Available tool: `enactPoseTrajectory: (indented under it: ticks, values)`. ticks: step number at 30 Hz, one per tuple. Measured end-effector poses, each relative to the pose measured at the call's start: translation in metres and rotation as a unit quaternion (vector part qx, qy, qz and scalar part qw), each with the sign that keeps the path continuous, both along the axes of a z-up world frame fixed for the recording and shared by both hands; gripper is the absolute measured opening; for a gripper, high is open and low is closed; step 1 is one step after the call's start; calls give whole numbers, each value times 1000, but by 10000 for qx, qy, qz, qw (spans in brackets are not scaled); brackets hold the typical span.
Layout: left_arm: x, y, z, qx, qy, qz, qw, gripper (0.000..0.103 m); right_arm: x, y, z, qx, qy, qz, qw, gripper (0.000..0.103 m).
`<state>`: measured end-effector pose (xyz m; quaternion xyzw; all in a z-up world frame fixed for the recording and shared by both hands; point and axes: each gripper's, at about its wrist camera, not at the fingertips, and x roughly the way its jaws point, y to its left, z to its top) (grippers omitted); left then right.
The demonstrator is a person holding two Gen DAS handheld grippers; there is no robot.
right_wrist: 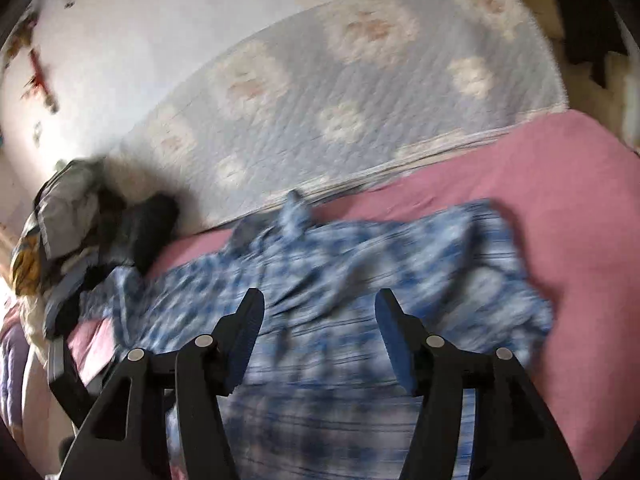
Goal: Fold large clothes
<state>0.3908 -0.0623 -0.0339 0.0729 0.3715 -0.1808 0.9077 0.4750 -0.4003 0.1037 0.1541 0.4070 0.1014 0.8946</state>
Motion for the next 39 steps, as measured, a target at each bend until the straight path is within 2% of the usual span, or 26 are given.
enactPoseTrajectory:
  ticks: [2, 4, 5, 7, 10, 12, 13, 14, 15, 16, 17, 18, 22, 28, 30, 33, 36, 39]
  values:
    - [9, -18, -7, 137, 138, -184, 9996, 95, 6, -20, -1, -436, 17, -413, 9982, 60]
    - [19, -31, -12, 300, 126, -115, 9994, 95, 9, -38, -2, -834, 87, -885, 9925, 60]
    - [28, -37, -16, 309, 248, -112, 9992, 95, 12, -52, -4, -874, 109, -1164, 9893, 60]
    - [44, -44, -21, 192, 514, -101, 9984, 95, 17, -72, -10, -554, 277, -1325, 9892, 60]
    - [61, -52, -24, 54, 720, -34, 9974, 95, 21, -96, -22, 281, 543, -1374, 9886, 60]
    - [77, -51, -31, -223, 1093, 66, 9937, 94, 25, -108, -32, 853, 733, -1315, 9849, 60]
    - [82, -46, -35, -412, 1243, 135, 9913, 88, 25, -109, -36, 981, 793, -1279, 9837, 60]
    - [86, -42, -37, -541, 1305, 236, 9897, 74, 27, -113, -39, 1006, 840, -1283, 9830, 60]
    - [89, -38, -35, -531, 1185, 368, 9909, 63, 27, -112, -41, 930, 849, -1319, 9832, 60]
    - [90, -38, -33, -479, 1092, 359, 9922, 37, 27, -112, -41, 756, 843, -1377, 9840, 60]
    - [90, -38, -30, -556, 1081, 152, 9925, 12, 26, -112, -39, 562, 820, -1425, 9848, 60]
    - [89, -39, -26, -530, 1004, -2, 9935, 6, 26, -110, -38, 375, 792, -1454, 9855, 60]
    - [78, -49, -2, 120, 327, -89, 9994, 4, 27, -106, -32, 60, 696, -1407, 9876, 60]
    - [87, -26, 54, 494, -379, 612, 9962, 3, 22, -98, -26, -398, 558, -1459, 9869, 60]
    - [91, -14, 70, 673, -497, 798, 9933, 3, 23, -95, -26, -465, 569, -1424, 9871, 60]
    - [93, 1, 83, 1191, -685, 1008, 9854, 3, 24, -91, -31, -357, 666, -1351, 9880, 60]
    - [99, 21, 86, 1316, -593, 1206, 9822, 3, 28, -87, -43, -96, 908, -1190, 9887, 60]
    - [103, 42, 80, 1510, -610, 1479, 9755, 3, 33, -76, -52, -198, 1045, -1087, 9884, 60]
